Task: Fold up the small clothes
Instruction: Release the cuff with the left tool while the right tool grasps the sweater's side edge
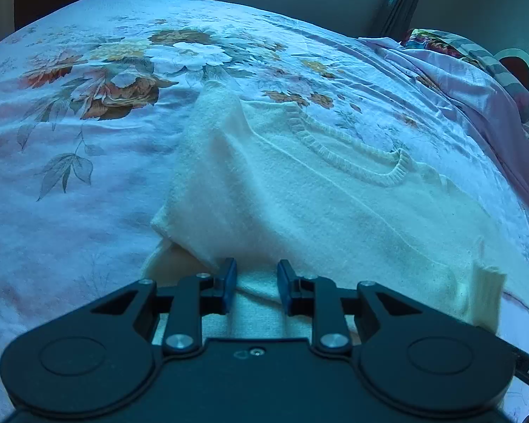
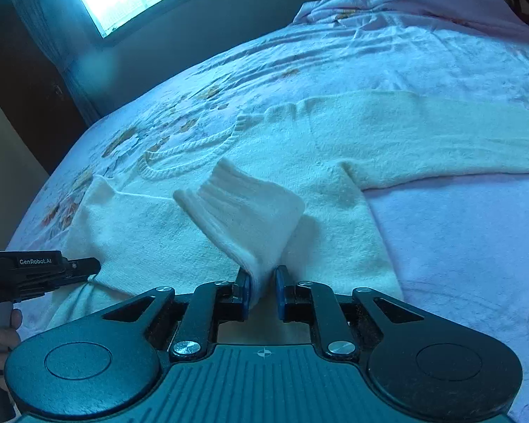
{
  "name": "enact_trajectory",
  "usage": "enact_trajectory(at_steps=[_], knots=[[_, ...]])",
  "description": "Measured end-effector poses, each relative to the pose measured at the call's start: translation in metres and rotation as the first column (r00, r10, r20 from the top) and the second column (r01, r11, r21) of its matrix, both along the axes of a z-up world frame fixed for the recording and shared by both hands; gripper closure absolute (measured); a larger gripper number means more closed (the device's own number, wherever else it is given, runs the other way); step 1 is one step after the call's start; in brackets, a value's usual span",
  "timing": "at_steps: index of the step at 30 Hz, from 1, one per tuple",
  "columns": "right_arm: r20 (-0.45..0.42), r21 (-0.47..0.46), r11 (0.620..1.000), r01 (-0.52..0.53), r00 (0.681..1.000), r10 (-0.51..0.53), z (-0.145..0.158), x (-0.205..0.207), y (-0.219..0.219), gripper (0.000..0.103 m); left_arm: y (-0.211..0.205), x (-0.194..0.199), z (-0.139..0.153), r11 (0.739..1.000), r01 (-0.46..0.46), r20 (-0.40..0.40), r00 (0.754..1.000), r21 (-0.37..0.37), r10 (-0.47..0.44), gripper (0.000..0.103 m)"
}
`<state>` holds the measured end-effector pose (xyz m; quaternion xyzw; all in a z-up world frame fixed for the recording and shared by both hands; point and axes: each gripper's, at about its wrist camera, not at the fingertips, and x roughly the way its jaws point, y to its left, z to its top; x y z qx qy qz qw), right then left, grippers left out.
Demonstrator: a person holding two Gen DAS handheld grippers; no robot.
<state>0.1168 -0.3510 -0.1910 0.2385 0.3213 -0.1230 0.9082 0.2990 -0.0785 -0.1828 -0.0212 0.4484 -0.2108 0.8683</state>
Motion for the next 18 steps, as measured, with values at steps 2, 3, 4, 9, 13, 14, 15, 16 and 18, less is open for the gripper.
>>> enact_trajectory(at_steps=[2, 3, 4, 9, 13, 14, 15, 16, 18], knots=[[0.003, -0.047, 0.998, 0.029, 1.0, -0.028, 0.006, -0.003, -0.001, 0.056, 0.001, 0.0, 0.0, 1.0, -0.002, 0.0, 1.0, 0.007, 0.002, 0.08], [0.011, -0.06, 0.997, 0.042, 0.999, -0.041, 0.007, -0.004, -0.003, 0.056, 0.001, 0.0, -0.001, 1.0, -0.004, 0.0, 1.0, 0.011, 0.004, 0.08], [0.021, -0.057, 0.997, 0.052, 0.998, -0.051, 0.008, -0.004, -0.005, 0.056, 0.002, 0.0, -0.001, 1.0, -0.006, -0.001, 1.0, 0.011, 0.006, 0.08], [0.029, 0.015, 0.999, 0.05, 0.998, -0.051, 0.006, -0.005, -0.015, 0.057, 0.006, 0.002, -0.004, 0.999, -0.033, 0.006, 0.999, 0.022, 0.033, 0.078], [0.038, 0.093, 0.995, 0.043, 0.998, -0.047, 0.004, -0.012, -0.025, 0.057, 0.01, 0.006, -0.006, 0.997, -0.066, 0.014, 0.998, 0.027, 0.066, 0.082], [0.039, 0.095, 0.994, 0.045, 0.998, -0.048, 0.003, -0.013, -0.027, 0.057, 0.011, 0.007, -0.007, 0.996, -0.08, 0.023, 0.997, 0.034, 0.079, 0.083], [0.039, 0.097, 0.994, 0.051, 0.998, -0.055, 0.002, -0.014, -0.029, 0.057, 0.014, 0.008, -0.008, 0.994, -0.101, 0.026, 0.995, 0.033, 0.1, 0.085], [0.037, 0.098, 0.993, 0.058, 0.997, -0.062, 0.001, -0.013, -0.03, 0.057, 0.017, 0.01, -0.009, 0.993, -0.119, 0.024, 0.993, 0.027, 0.119, 0.085], [0.036, 0.094, 0.993, 0.066, 0.997, -0.07, -0.001, -0.013, -0.033, 0.057, 0.023, 0.014, -0.011, 0.99, -0.142, 0.015, 0.99, 0.01, 0.142, 0.087]])
